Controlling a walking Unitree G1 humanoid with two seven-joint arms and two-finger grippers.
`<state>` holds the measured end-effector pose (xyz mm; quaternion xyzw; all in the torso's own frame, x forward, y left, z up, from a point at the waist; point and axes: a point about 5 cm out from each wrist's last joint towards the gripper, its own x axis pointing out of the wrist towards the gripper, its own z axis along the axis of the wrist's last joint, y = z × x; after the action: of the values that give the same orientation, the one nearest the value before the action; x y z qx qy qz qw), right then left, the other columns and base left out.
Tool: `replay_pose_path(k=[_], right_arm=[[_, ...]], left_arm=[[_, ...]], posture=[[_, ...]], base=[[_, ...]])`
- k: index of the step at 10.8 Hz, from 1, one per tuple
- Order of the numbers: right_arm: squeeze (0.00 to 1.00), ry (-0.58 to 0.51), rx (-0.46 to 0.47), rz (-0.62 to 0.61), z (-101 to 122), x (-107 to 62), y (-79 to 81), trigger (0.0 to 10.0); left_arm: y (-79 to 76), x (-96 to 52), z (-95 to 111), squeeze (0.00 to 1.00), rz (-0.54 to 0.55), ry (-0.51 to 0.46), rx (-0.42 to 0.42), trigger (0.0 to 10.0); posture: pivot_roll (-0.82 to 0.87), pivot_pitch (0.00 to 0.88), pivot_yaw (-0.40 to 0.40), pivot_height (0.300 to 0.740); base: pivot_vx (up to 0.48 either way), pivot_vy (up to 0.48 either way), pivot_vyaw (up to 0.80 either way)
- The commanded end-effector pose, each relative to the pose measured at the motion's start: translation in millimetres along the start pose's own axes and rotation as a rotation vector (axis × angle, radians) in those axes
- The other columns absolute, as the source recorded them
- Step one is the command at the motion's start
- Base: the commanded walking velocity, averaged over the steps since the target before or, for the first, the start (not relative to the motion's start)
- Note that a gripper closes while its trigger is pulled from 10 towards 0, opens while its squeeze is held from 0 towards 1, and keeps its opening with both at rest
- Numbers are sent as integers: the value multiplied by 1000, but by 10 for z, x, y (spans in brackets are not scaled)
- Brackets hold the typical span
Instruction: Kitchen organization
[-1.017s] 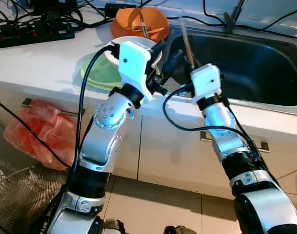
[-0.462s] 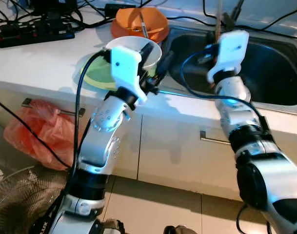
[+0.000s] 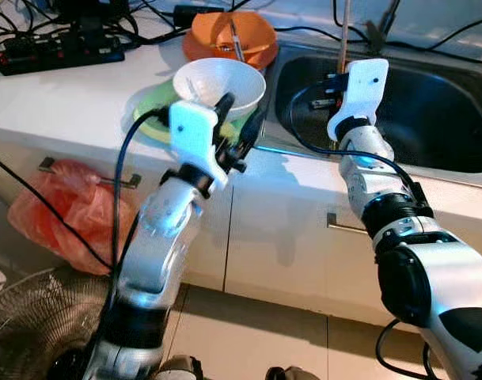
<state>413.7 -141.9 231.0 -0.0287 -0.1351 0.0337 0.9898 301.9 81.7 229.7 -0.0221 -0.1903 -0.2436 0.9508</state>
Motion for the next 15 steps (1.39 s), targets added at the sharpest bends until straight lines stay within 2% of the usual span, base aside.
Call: replay_pose_path(k=[1,2,3,14,15], right_arm=[[0,18,15,-5,-25,0,13,10000],[200,21,21,-5,-33,-1,34,10000],[553,23,28,-8,-35,1,45,10000],[553,23,29,-9,-34,2,48,10000],[0,-41,12,-31,3,-24,-29,10000]], left_arm=[[-30,-18,20,0,-5,2,6,10000],[-31,-43,22,0,-2,4,9,10000],[-31,-61,28,0,1,6,9,10000],[-33,-70,34,0,3,9,8,10000],[-22,-76,-61,0,26,47,47,10000]], posture=[[197,146,-38,740],[204,151,-38,740],[209,153,-37,740],[209,153,-37,740],[180,153,-32,740]], base=[[0,0,0],[0,0,0],[0,0,0],[0,0,0],[0,0,0]])
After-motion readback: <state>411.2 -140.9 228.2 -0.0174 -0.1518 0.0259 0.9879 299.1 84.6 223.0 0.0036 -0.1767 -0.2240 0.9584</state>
